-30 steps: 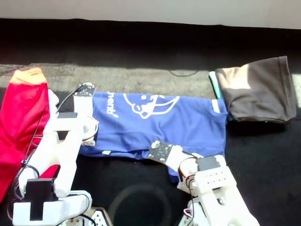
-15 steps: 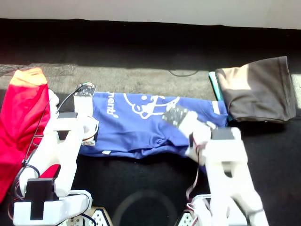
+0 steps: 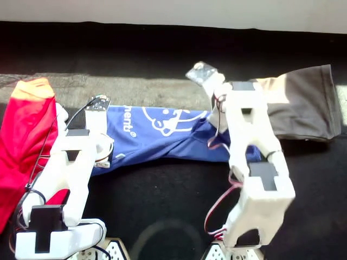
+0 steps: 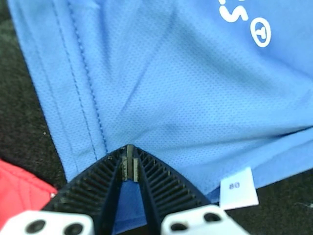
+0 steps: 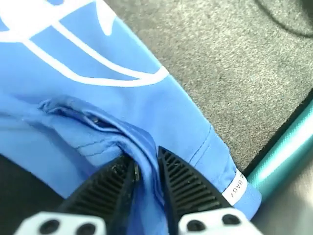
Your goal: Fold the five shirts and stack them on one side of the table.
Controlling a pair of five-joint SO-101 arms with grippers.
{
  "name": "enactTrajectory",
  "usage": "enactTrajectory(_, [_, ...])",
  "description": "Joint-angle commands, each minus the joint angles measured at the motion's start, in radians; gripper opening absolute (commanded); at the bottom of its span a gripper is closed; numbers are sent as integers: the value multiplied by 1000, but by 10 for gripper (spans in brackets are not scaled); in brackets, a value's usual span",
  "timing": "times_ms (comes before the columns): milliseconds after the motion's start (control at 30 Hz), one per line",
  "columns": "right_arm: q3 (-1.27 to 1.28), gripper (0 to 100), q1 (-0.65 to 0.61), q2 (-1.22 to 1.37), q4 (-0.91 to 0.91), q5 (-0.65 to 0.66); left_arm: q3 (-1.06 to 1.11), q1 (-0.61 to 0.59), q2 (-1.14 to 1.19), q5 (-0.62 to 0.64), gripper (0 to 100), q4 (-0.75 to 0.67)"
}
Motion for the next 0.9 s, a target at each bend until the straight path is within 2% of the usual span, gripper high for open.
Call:
enactTrajectory(0, [-173, 184, -2, 81, 33, -192, 5, 2, 2, -2, 9, -26])
enactTrajectory(200, [-357, 208, 27, 113, 39, -439, 5, 2, 2, -2, 9, -26])
enactTrajectory(300, [-438, 208, 53, 111, 108, -511, 5, 2, 2, -2, 9, -26])
enactTrajectory(433, [-510, 175, 21, 111, 340, -454, 5, 2, 2, -2, 9, -26])
enactTrajectory(567, [-515, 17, -58, 117, 484, -353, 5, 2, 2, -2, 9, -26])
enactTrajectory(867, [-486, 5, -168, 202, 412, -330, 5, 2, 2, -2, 9, -26])
